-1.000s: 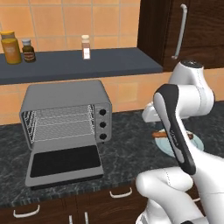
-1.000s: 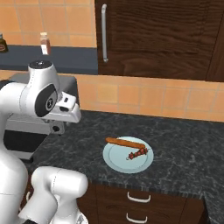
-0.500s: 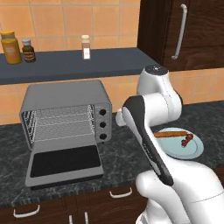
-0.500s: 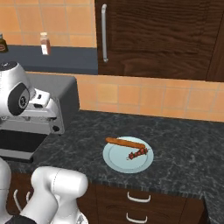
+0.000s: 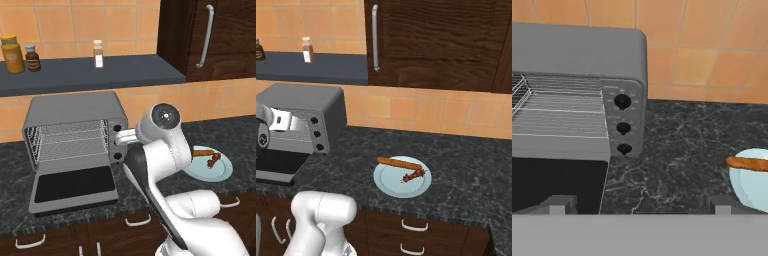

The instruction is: Pick up the kebab skewer and baguette bread, and place them inside the toaster oven. Close the toaster oven door and start by setting the timer.

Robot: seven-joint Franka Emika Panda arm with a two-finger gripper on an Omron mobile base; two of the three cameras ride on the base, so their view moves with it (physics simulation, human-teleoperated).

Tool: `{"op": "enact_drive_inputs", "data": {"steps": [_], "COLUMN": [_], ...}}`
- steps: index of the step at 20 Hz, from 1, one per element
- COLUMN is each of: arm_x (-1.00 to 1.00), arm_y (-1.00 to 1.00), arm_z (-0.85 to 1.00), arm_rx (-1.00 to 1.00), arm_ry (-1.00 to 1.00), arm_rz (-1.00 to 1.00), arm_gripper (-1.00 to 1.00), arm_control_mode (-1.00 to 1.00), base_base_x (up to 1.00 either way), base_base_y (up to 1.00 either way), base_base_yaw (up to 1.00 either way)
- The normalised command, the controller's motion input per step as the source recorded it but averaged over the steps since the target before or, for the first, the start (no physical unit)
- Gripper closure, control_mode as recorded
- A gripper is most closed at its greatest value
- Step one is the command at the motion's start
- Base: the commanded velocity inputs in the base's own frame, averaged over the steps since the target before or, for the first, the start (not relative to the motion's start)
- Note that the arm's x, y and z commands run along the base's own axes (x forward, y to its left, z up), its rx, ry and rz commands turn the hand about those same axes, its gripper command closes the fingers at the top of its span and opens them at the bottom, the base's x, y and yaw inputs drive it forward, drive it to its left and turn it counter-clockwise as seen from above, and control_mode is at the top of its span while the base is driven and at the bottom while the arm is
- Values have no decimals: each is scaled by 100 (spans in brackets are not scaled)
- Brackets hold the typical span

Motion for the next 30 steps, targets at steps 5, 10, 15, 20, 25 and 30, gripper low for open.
{"op": "enact_drive_inputs", "data": {"steps": [5, 10, 15, 20, 25, 30], "arm_x": [30, 51, 46, 31, 24, 22], "arm_y": [57, 78, 17, 50, 50, 8], "arm_z": [-21, -22, -1, -5, -10, -5], "arm_rx": [4, 0, 5, 0, 0, 4], "arm_ry": [-29, -13, -2, 0, 0, -2], "arm_rz": [0, 0, 5, 1, 1, 0], "arm_gripper": [-100, -100, -100, -100, -100, -100], "arm_control_mode": [-100, -100, -100, -100, -100, -100], "base_base_x": [0, 0, 0, 0, 0, 0], "base_base_y": [0, 0, 0, 0, 0, 0], "base_base_yaw": [0, 0, 0, 0, 0, 0]}}
